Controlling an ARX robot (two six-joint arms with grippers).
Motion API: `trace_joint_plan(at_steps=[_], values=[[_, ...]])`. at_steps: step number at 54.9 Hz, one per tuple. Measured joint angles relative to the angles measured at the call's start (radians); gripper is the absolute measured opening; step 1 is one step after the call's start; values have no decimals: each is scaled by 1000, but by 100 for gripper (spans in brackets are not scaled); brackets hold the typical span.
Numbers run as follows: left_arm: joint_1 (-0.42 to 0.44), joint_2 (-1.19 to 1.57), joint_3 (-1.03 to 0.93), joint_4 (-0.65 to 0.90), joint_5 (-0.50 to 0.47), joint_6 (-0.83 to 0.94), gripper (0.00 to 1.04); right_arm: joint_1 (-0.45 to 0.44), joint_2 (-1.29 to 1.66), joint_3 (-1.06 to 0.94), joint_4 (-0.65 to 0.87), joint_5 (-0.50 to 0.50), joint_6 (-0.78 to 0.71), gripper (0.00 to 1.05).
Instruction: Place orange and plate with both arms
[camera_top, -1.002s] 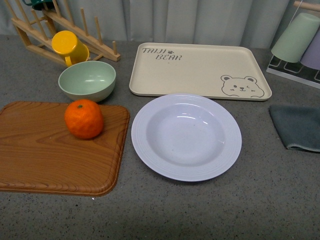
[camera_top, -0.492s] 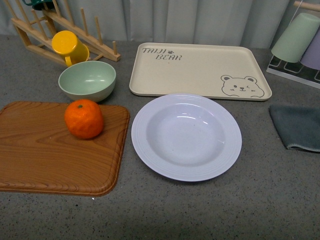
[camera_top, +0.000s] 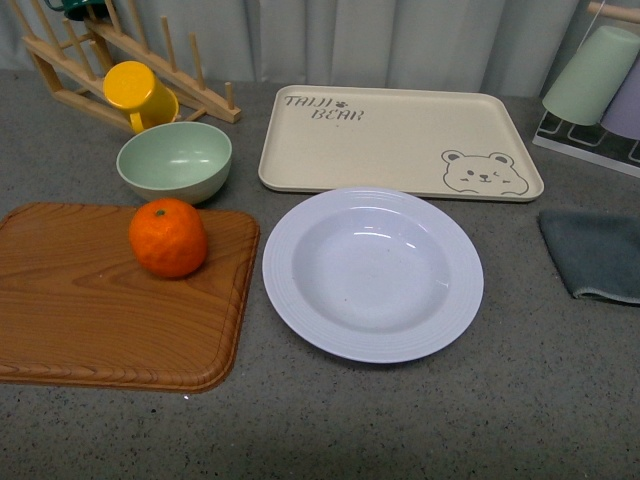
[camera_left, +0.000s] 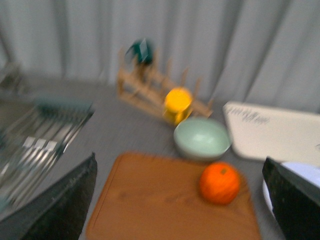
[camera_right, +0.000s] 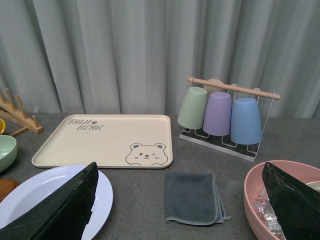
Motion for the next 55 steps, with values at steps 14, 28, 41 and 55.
trace_joint_plan(at_steps=[14, 28, 41, 55], values=[[-34, 362, 11, 211, -258, -179, 98, 1, 0, 0, 0, 0, 0, 96], [-132, 1169, 237, 673, -13, -314, 98, 1, 0, 0, 0, 0, 0, 96], [-194, 1524, 403, 742, 86, -333, 98, 1, 0, 0, 0, 0, 0, 96], [-193, 1707, 485, 744, 142, -294, 98, 1, 0, 0, 0, 0, 0, 96]])
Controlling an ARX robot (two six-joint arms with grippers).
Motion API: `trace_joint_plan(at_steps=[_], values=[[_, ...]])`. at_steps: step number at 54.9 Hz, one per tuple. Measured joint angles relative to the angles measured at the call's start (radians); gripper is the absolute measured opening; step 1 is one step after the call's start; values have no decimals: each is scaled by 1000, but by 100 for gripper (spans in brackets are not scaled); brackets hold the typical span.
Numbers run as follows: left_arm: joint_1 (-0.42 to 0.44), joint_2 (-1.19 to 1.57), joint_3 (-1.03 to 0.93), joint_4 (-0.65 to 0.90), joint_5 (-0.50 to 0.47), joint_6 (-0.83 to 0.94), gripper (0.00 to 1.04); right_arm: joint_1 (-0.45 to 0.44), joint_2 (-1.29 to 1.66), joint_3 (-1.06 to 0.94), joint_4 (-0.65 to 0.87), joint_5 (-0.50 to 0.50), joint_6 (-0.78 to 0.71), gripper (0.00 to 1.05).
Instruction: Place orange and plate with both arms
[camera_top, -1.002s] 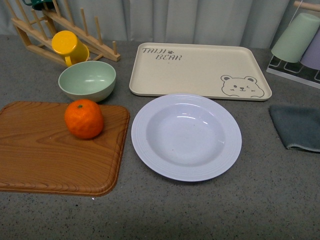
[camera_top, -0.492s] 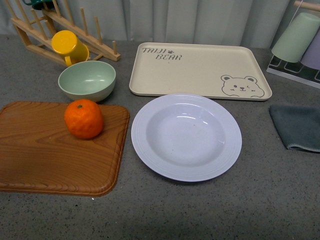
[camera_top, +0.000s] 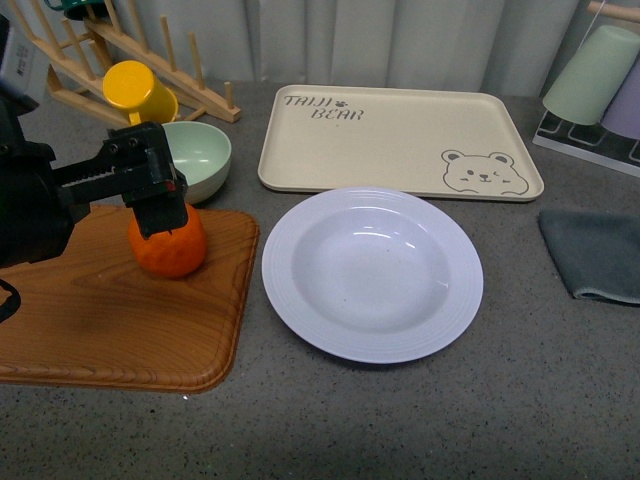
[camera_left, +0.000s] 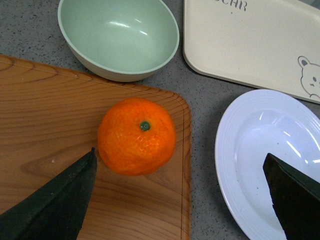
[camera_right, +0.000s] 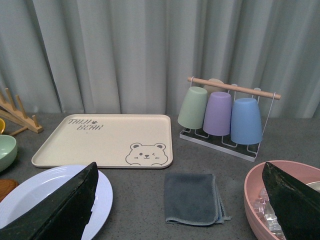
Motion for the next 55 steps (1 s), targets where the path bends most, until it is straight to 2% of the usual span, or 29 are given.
trace_joint_plan(at_steps=[21, 55], values=[[45, 177, 117, -33, 55, 201, 98, 0, 0, 0, 0, 0, 0, 96], [74, 321, 214, -30, 64, 266, 98, 0, 0, 0, 0, 0, 0, 96]])
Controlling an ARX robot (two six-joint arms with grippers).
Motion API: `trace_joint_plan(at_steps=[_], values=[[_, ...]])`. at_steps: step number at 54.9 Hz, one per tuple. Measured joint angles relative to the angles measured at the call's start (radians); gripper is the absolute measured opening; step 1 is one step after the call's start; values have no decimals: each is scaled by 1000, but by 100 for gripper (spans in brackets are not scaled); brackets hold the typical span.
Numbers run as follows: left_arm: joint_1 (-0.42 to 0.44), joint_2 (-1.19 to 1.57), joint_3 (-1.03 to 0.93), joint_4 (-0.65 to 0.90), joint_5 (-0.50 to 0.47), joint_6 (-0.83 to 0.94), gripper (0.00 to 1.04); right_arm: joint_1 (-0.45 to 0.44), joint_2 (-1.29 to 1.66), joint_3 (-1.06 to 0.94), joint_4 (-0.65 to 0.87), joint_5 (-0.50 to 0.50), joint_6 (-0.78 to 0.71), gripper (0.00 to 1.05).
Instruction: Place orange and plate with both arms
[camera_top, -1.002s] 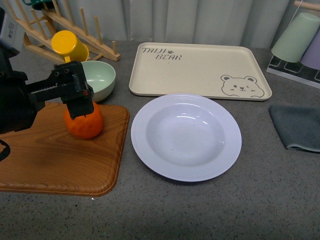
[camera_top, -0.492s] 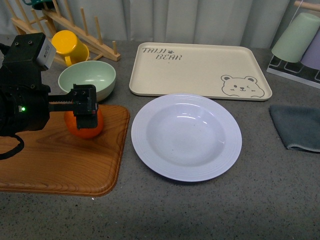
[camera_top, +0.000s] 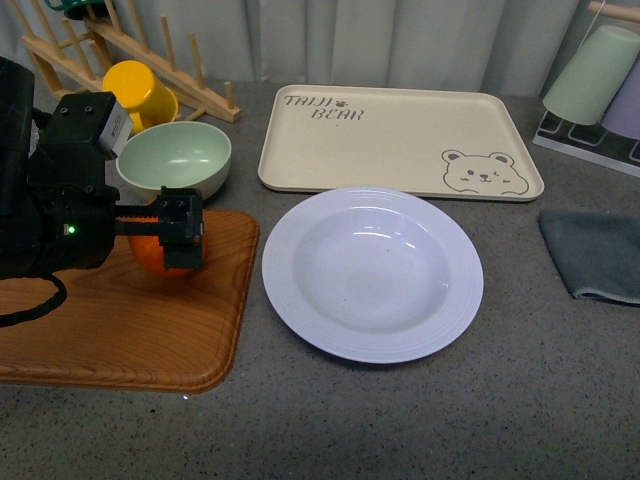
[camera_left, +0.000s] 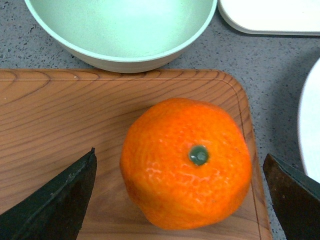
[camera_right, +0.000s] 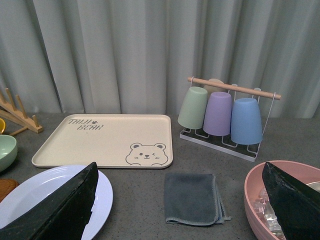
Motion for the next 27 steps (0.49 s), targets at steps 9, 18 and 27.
trace_joint_plan(at_steps=[9, 18, 27], values=[[11, 36, 23, 0, -17, 0, 86, 0, 0, 0, 0, 0, 0, 96], [15, 39, 26, -3, -12, -3, 69, 0, 0, 0, 0, 0, 0, 96], [8, 24, 24, -11, 5, -9, 67, 0, 0, 0, 0, 0, 0, 96]])
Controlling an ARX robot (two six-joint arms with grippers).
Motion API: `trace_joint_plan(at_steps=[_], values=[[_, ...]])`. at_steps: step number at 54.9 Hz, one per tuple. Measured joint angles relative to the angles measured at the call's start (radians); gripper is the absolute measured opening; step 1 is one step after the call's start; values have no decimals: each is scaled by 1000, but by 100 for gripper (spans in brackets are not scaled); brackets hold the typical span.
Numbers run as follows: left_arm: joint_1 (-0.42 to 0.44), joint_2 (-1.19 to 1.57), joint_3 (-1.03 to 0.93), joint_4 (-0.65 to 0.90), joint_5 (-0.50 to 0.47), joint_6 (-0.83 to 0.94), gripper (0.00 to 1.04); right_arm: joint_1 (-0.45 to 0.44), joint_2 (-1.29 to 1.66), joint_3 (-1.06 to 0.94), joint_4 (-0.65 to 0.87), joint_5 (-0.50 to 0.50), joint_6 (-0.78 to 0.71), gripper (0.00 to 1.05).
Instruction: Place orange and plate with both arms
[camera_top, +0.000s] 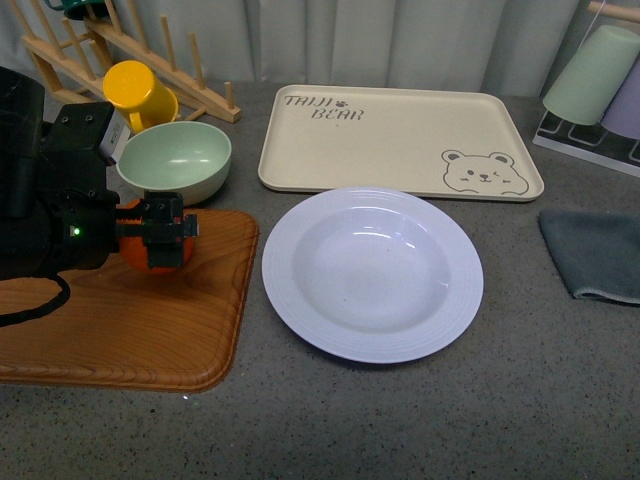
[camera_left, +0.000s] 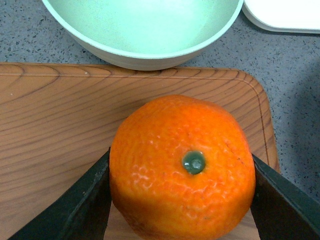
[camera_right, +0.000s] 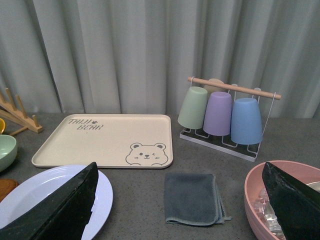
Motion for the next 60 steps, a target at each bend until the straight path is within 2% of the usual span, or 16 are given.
trace_joint_plan(at_steps=[14, 26, 41, 60], values=[[-76, -76, -6, -13, 1, -29, 67, 0, 0, 0, 0, 0, 0, 96], [-233, -88, 34, -38, -1, -71, 67, 0, 0, 0, 0, 0, 0, 96], [-365, 27, 159, -71, -23, -102, 67, 0, 0, 0, 0, 0, 0, 96], [-390, 144, 250, -106, -56, -107, 67, 0, 0, 0, 0, 0, 0, 96]])
